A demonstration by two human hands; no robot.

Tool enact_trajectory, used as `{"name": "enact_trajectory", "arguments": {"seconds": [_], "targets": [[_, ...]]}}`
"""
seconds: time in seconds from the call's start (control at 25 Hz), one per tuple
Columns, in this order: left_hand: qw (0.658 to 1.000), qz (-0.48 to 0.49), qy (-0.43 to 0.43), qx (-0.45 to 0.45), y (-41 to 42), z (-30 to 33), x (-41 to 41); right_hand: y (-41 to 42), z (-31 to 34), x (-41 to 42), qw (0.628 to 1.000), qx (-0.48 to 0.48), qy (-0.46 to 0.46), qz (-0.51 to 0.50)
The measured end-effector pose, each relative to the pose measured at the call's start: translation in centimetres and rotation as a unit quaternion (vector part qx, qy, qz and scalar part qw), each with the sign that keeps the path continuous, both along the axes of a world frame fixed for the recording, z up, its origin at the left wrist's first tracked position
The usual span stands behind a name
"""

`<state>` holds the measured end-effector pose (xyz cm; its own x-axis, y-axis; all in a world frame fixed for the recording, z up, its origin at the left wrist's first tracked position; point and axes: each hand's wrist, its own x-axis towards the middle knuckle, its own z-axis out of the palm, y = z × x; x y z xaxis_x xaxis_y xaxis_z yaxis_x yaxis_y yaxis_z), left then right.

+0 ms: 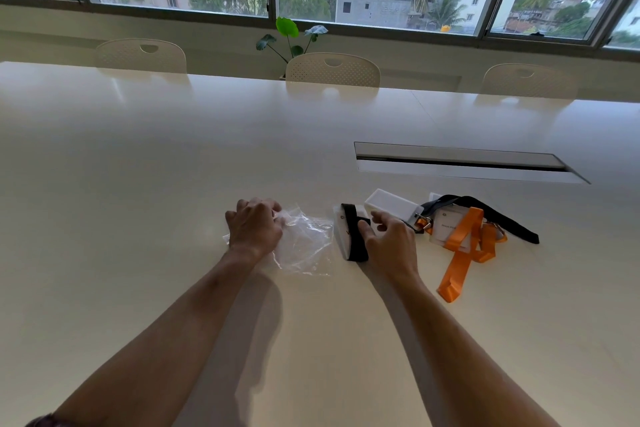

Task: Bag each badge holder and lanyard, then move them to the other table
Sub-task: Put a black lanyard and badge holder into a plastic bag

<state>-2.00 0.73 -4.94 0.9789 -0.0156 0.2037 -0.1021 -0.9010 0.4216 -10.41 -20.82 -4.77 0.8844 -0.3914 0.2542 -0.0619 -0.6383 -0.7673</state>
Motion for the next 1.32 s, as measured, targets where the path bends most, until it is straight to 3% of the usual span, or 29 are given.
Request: {"name": "enact_trajectory", "arguments": {"seconds": [0.28, 0.4, 0.6, 0.84, 1.16, 1.32], "targets": [[0.994, 0.001, -0.011, -0.111, 0.7, 2.4, 0.2, 1.4, 1.4, 0.7, 0.998, -0.024, -0.049, 0.010], [0.988, -0.011, -0.050, -0.143, 0.6, 4.7, 0.1, 2.9, 2.5, 1.1, 0.995, -0.028, -0.081, 0.060], [0.979, -0.054, -0.119, -0.158, -0.6, 7.4, -1.2, 5.4, 4.5, 2.6, 0.981, 0.129, -0.034, 0.139], [0.972, -0.099, -0.091, -0.192, -1.9, 8.2, -2.8, 6.6, 5.6, 3.3, 0.921, 0.334, -0.053, 0.192], [0.953, -0.160, -0.044, -0.253, -1.5, 7.9, -3.1, 4.8, 5.2, 2.8, 0.867, 0.422, -0.003, 0.264], [0.935, -0.192, 0.012, -0.300, -1.1, 7.3, -3.1, 3.9, 5.1, 2.7, 0.887, 0.385, 0.029, 0.253]]}}
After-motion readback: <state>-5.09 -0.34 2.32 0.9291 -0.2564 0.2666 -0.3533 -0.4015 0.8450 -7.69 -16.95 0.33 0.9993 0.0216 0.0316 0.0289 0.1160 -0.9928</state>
